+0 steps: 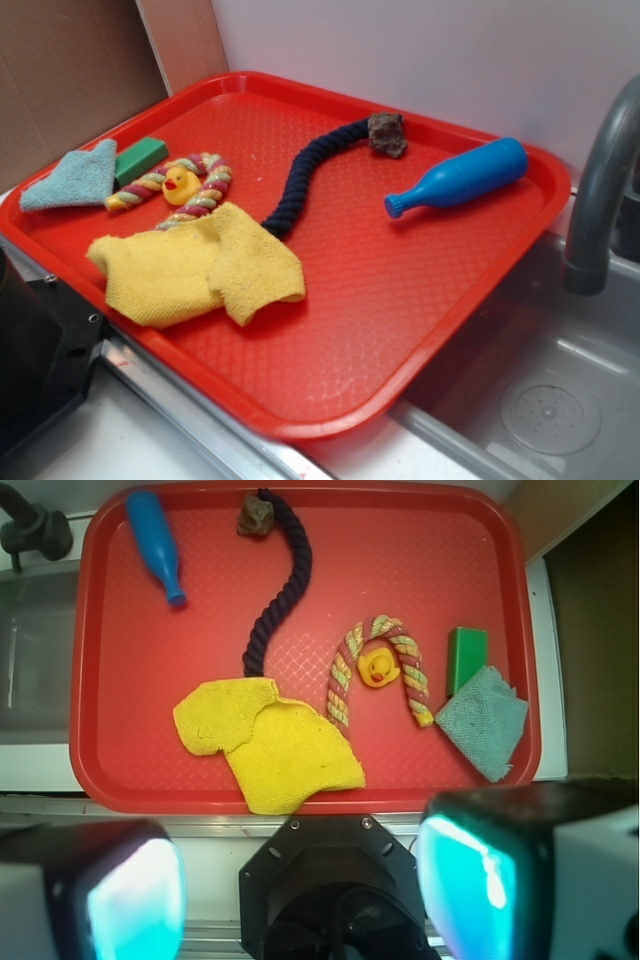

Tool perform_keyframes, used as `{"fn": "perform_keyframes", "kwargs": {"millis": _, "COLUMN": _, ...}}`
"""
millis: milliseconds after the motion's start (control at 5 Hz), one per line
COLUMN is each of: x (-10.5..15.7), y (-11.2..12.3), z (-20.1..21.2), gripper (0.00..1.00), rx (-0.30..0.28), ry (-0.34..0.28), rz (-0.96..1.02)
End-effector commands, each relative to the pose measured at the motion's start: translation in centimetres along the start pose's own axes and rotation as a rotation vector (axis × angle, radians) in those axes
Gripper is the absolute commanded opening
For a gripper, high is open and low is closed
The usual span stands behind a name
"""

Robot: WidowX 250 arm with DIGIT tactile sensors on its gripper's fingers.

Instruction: Grab the blue bottle.

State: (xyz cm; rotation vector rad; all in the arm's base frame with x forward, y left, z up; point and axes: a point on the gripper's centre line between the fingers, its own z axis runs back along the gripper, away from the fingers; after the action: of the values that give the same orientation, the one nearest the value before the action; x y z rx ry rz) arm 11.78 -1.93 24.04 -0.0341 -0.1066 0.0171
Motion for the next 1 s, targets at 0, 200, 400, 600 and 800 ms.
{"fn": "perform_keyframes", "kwargs": {"millis": 0, "x": 0.0, "y": 0.0, "z": 0.0, "gripper": 1.0, "rx": 0.0, "ry": 0.0, "rz": 0.0}}
{"fn": "perform_keyframes", "kwargs": {"millis": 200, "x": 4.4, "y": 0.2, "z": -5.5, "gripper": 1.0, "rx": 0.048, "ry": 0.156, "rz": -0.132}}
{"fn": "perform_keyframes", "kwargs": {"millis": 400, "x": 9.7, "y": -2.4, "z": -8.9, "gripper": 1.0, "rx": 0.027, "ry": -0.013, "rz": -0.272}}
{"fn": "perform_keyframes", "kwargs": {"millis": 600, "x": 14.4, "y": -4.3, "z": -10.9, "gripper": 1.0, "rx": -0.016, "ry": -0.076, "rz": -0.349}}
{"fn": "perform_keyframes", "kwargs": {"millis": 800, "x": 17.4, "y": -6.6, "z": -12.9, "gripper": 1.0, "rx": 0.03, "ry": -0.11, "rz": -0.403}}
